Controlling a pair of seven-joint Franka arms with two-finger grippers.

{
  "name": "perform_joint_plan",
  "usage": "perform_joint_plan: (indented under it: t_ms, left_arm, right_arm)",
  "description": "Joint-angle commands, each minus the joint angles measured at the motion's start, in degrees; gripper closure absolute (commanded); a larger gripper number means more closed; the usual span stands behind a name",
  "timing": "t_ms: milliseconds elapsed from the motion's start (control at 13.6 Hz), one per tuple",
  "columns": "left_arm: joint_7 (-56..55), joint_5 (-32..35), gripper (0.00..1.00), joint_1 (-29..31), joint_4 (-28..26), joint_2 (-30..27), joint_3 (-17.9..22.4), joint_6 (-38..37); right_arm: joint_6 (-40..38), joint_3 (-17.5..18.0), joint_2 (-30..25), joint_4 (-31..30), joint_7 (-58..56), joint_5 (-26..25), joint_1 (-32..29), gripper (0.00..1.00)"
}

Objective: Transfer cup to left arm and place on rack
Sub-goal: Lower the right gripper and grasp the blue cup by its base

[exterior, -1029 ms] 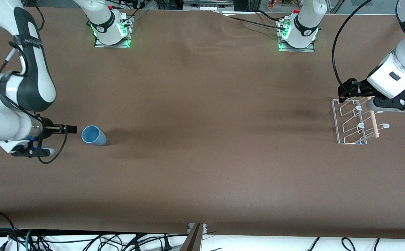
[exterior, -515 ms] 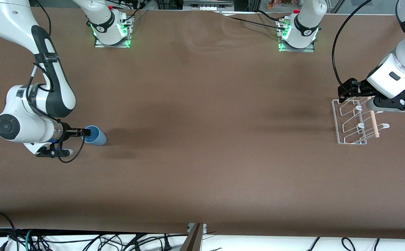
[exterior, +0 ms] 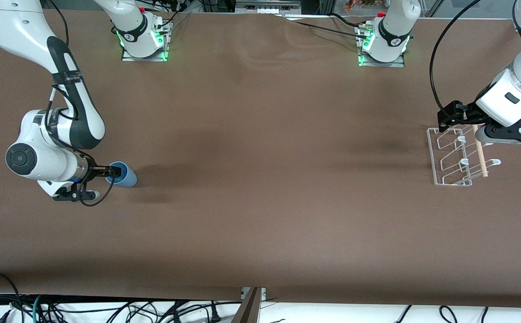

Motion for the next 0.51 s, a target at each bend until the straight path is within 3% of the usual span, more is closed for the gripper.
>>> perform_joint_plan:
  t_ms: [0, 74, 147, 441]
  left_arm:
    - [-0.4, -0.1, 0.00, 0.4, 1.9, 0.5, -0.3, -1.7]
    - [-0.5, -0.1, 0.00, 0.4, 1.9, 0.6, -0.3, -1.7]
    - [-0.5, -0.2, 0.00, 0.4, 1.9, 0.6, -0.3, -1.7]
    - [-0.5, -0.2, 0.00, 0.4, 1.9, 0.6, -0.3, -1.7]
  right_arm:
    - [0.9, 0.4, -1.2, -1.6, -1.0, -0.2, -0.2, 0.74]
    - [0.7, 0.4, -1.2, -1.5, -1.0, -0.1, -0.2, 0.90]
    - [0.7, 0.5, -1.2, -1.3, -1.0, -0.1, -0.1, 1.00]
    - [0.7, 0.8, -1.1, 0.5, -1.0, 0.4, -0.1, 1.00]
